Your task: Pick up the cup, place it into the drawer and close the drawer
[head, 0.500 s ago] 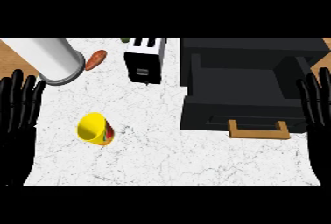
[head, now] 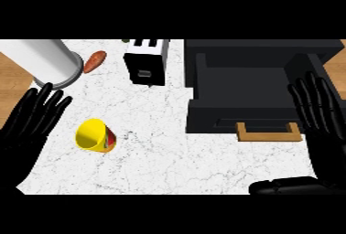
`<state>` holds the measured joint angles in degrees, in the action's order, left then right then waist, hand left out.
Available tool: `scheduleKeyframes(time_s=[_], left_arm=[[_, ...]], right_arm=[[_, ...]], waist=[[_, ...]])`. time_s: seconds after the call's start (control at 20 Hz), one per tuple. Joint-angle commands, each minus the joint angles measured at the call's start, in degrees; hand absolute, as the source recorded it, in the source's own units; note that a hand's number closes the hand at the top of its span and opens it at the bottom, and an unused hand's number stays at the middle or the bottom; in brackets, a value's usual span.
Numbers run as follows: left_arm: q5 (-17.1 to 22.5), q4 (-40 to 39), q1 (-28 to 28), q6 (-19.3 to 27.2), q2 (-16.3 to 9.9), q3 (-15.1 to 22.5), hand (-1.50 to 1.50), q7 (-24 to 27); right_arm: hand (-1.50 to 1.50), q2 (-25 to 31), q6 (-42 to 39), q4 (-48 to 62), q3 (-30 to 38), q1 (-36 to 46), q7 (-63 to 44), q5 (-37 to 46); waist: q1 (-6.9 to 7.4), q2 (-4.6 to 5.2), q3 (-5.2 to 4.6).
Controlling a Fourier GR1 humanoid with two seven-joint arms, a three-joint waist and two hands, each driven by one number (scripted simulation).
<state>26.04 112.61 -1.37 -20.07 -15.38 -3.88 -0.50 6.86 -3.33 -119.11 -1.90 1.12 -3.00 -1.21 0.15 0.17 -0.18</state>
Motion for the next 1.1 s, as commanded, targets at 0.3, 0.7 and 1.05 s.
scheduleKeyframes(time_s=[0.3, 0.7, 1.05], left_arm=[[9.34, -24.03, 8.42, -12.78, -6.68, -6.92, -1.5, -0.95], [-3.29, -36.75, 9.66, -16.31, -4.99, -7.4, -1.5, 8.74], [-13.59, -56.0, 13.98, -18.04, -6.62, -8.79, -1.5, 22.46]], right_arm=[[-1.5, 3.43, -4.95, 4.74, 4.44, 5.63, -5.21, -6.43], [-1.5, 1.98, -3.55, 7.56, 3.2, 9.86, -4.18, -2.41], [-1.5, 1.98, -3.96, 9.72, 4.77, 10.42, -2.13, -2.52]], waist=[[-0.44, -0.08, 0.16], [-0.25, -0.15, 0.16], [-0.38, -0.1, 0.15]])
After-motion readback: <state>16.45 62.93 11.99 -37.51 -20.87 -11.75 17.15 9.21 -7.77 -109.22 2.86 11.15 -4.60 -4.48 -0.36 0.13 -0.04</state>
